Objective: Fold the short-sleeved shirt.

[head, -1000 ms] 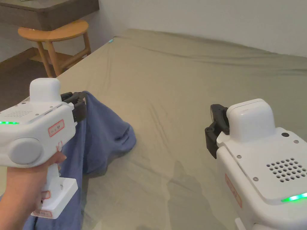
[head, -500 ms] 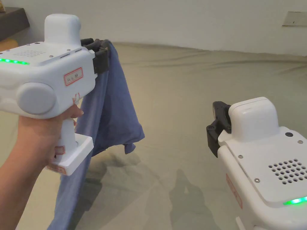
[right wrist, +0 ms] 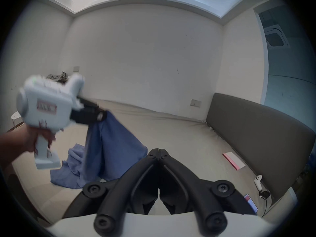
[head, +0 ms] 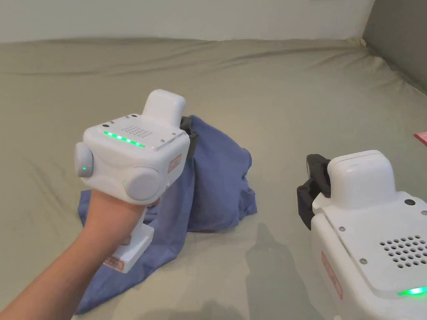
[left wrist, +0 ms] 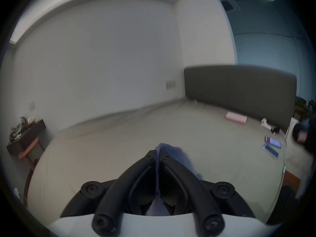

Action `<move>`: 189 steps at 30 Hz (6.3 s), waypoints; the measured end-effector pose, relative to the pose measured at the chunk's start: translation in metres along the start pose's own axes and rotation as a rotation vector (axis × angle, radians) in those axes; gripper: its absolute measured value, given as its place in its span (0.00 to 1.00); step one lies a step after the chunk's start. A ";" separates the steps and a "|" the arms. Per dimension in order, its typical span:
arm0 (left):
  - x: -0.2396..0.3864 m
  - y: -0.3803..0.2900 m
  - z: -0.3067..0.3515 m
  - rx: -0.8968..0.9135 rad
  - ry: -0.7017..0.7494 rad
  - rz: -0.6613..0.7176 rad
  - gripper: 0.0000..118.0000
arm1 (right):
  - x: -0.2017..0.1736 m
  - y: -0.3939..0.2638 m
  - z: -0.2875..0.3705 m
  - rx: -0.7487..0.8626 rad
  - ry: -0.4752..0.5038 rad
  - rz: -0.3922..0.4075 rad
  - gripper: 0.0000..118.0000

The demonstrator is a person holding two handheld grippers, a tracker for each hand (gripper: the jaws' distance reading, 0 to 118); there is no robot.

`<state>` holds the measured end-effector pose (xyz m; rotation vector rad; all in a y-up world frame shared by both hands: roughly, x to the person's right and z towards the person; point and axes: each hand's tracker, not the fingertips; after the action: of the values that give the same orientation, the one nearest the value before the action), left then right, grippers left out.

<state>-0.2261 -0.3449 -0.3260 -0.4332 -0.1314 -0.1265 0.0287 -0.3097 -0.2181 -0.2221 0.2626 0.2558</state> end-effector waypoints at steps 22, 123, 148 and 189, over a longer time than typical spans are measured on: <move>-0.055 -0.089 0.050 -0.041 0.161 0.183 0.92 | -0.016 0.011 -0.004 -0.015 0.045 -0.001 0.00; -0.089 -0.171 0.151 -0.123 0.413 0.252 0.06 | -0.031 -0.065 -0.172 -0.389 0.254 -0.058 0.12; -0.123 0.065 0.298 0.439 0.395 0.243 0.06 | 0.021 0.162 0.043 0.276 0.071 -0.017 0.12; -0.187 -0.007 0.103 0.020 0.323 0.415 0.06 | 0.021 0.112 -0.263 -0.095 -0.096 0.143 0.12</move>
<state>-0.4218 -0.2898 -0.2591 -0.4069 0.2754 0.2131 -0.0428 -0.2649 -0.4924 -0.2846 0.1711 0.4205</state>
